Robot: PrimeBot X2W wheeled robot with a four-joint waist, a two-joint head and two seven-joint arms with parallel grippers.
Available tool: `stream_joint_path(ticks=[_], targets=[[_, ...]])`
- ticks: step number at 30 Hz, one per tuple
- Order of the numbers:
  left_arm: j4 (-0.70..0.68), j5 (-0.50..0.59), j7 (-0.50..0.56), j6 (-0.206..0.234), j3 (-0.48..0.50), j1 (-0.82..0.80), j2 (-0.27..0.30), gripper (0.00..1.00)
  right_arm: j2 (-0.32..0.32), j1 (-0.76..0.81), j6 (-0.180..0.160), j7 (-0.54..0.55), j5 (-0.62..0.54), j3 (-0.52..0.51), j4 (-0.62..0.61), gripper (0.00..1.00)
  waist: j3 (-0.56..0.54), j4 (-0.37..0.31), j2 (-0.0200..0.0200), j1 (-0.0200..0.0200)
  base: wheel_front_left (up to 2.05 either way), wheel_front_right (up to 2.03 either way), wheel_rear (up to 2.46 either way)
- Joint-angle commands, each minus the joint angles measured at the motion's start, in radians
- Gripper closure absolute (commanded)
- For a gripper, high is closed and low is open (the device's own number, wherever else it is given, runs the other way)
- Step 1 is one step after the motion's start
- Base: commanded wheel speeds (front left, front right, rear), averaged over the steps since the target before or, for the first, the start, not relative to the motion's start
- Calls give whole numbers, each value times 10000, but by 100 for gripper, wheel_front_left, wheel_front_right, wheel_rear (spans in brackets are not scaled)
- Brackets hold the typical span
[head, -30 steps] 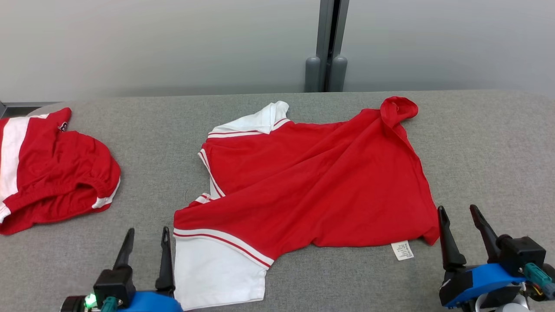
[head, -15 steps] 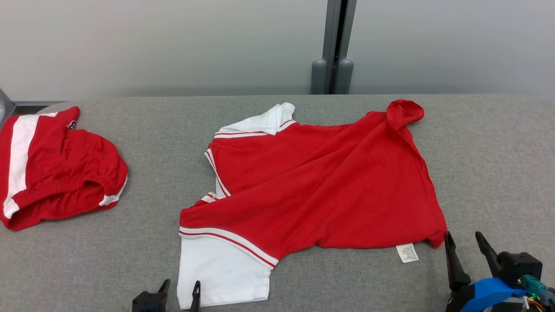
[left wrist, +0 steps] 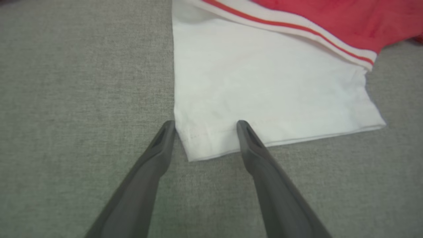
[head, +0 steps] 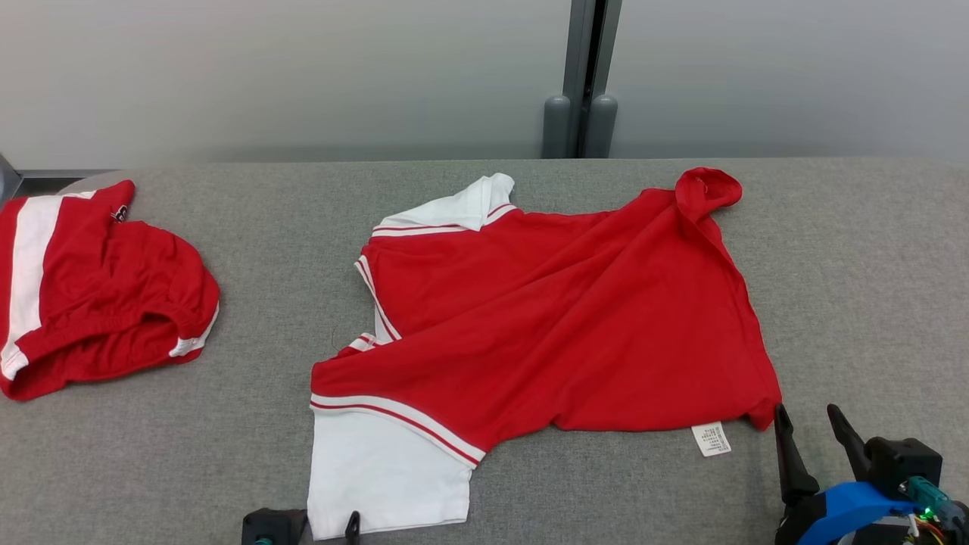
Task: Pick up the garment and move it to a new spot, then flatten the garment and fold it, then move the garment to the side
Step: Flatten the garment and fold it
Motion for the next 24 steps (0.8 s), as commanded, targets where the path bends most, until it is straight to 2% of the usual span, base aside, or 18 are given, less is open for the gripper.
stream_joint_path(ticks=[1, 2, 3, 4, 5, 7, 8, 9, 24], targets=[[-50, -29, 129, -5, -41, 76, 48, 0, -33, -152, 1, -79, 1, -9, 59, 0, 8, 2, -1, -1, 0, 0, 0], [-66, -45, 187, -7, -68, 86, 49, 9, -40, -161, 1, -85, 11, -12, 86, 0, 9, 9, -1, -1, 0, 0, 0], [-75, -60, 230, 5, -90, 84, 49, 24, -48, -167, 1, -96, 22, -8, 120, 0, 11, 19, -1, -1, 0, 0, 0], [-54, -72, 288, 30, -101, 75, 48, 51, -55, -160, 1, -108, 26, 1, 158, 0, 6, 30, -1, -1, 0, 0, 0], [-30, -78, 340, 34, -124, 52, 52, 51, -64, -158, 1, -113, 44, 6, 187, 0, 6, 45, -1, -1, 0, 0, 0], [14, -125, 334, 16, -149, -67, 46, 79, -76, -157, 1, -115, 69, 12, 249, 0, 11, 77, -1, -1, 0, 0, 0], [79, -158, 370, 12, -165, -114, 44, 86, -79, -163, 1, -122, 68, 16, 277, 0, 21, 91, -1, -1, 0, 0, 0], [143, -169, 382, 8, -176, -163, 40, 100, -78, -177, 1, -129, 72, 22, 298, 0, 29, 101, -1, -1, 0, 0, 0], [19, -222, -151, 137, -286, -516, 151, 100, -295, -517, 1, 178, 427, 499, 966, 0, 151, 285, -1, -1, 0, 0, 0]])
